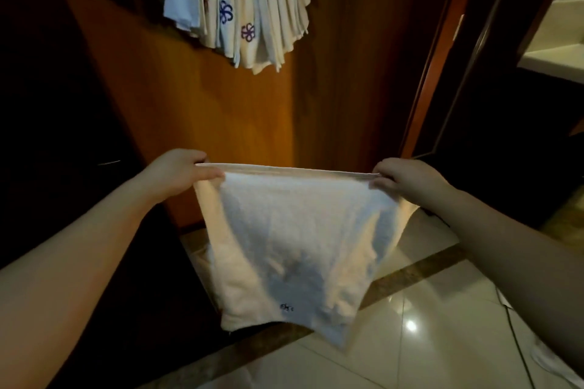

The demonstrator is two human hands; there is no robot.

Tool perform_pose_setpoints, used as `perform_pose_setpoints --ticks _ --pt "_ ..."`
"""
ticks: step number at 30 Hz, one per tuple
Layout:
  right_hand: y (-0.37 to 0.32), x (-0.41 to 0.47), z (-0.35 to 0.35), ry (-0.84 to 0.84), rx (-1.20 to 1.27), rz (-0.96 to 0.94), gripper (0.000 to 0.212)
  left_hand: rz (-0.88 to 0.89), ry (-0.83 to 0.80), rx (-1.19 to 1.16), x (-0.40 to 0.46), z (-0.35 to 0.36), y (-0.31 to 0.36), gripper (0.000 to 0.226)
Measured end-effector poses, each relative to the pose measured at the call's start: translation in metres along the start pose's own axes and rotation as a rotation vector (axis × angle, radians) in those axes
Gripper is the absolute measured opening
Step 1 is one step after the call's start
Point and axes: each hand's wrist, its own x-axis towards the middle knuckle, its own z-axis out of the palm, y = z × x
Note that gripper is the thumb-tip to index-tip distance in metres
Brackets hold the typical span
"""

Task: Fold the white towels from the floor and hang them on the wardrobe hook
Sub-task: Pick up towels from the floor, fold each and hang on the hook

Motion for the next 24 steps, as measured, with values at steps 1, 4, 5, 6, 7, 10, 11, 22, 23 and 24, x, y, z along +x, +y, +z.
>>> perform_pose_setpoints --ticks 1,4,5,6,7,10,11,22,23,24 --pt "0.006 -0.003 0.002 0.001 0.024 0.007 0.016 -0.013 0.007 -0.127 -0.004 -0.001 0.003 0.025" --pt "0.027 -0.012 0.010 0.050 0.096 0.071 0.011 -0.012 -0.009 -0.512 -0.013 0.000 0.018 0.016" --pt "0.035 -0.014 0.013 0.058 0.105 0.100 0.010 0.005 -0.003 -0.618 -0.016 0.001 0.022 0.017" --pt "0.043 -0.017 0.017 0.061 0.114 0.133 0.010 0.017 0.010 -0.718 -0.019 0.003 0.025 0.020" --pt "0.050 -0.019 0.021 0.065 0.124 0.168 0.012 0.018 0.026 -0.807 -0.022 0.005 0.027 0.025" --pt "0.067 -0.029 0.034 0.106 0.187 0.275 0.016 -0.016 0.056 -0.970 -0.027 0.013 0.029 0.038" --pt "0.070 -0.031 0.039 0.131 0.223 0.316 0.017 -0.045 0.057 -0.994 -0.028 0.016 0.030 0.036" --pt "0.023 -0.071 0.041 0.132 0.643 0.306 0.009 -0.515 0.208 -1.233 -0.060 0.071 0.072 0.027" --pt "0.013 -0.077 0.035 0.105 0.735 0.283 0.011 -0.529 0.229 -1.244 -0.064 0.078 0.077 0.027" --pt "0.002 -0.082 0.030 0.069 0.833 0.261 0.014 -0.530 0.247 -1.254 -0.070 0.085 0.082 0.031"
